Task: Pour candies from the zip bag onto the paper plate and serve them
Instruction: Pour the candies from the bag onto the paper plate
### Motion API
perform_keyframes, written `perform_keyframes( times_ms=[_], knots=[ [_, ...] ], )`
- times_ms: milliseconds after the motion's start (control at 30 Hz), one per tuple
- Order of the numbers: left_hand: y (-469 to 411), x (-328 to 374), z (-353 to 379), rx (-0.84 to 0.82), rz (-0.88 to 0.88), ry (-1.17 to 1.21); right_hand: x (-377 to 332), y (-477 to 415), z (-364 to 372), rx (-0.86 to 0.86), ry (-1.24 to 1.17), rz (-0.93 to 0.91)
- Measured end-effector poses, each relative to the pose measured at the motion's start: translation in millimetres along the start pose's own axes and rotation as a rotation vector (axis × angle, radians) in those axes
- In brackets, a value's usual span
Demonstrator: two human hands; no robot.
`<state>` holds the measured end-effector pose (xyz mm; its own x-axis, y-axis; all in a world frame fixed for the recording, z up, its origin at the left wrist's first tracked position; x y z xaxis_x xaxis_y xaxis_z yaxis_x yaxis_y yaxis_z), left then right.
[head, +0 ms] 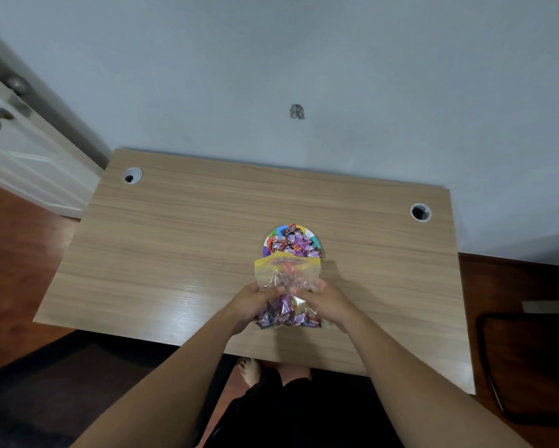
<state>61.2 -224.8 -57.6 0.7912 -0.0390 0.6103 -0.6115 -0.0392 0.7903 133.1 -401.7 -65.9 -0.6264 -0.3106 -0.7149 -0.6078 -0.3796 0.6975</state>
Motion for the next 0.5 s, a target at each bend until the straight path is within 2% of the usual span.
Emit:
perform_keyframes(
  times_ms=[500],
  knots=[
    [22,4,-10,0.053,-0.042,0.057,4,4,-1,0.079,0.068,0.027]
  ],
)
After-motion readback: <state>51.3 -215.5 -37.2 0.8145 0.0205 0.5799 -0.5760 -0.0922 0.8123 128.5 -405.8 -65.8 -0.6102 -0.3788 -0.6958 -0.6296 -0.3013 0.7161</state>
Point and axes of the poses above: each hand's wrist, its own y-axis away from the middle knuckle, its own z-axis out of the palm, x = y × z, the point moved 8 cm from there along -y, towards the middle knuckle, and after that the axes turned 12 degrees about -y, right-handed, at the moved point
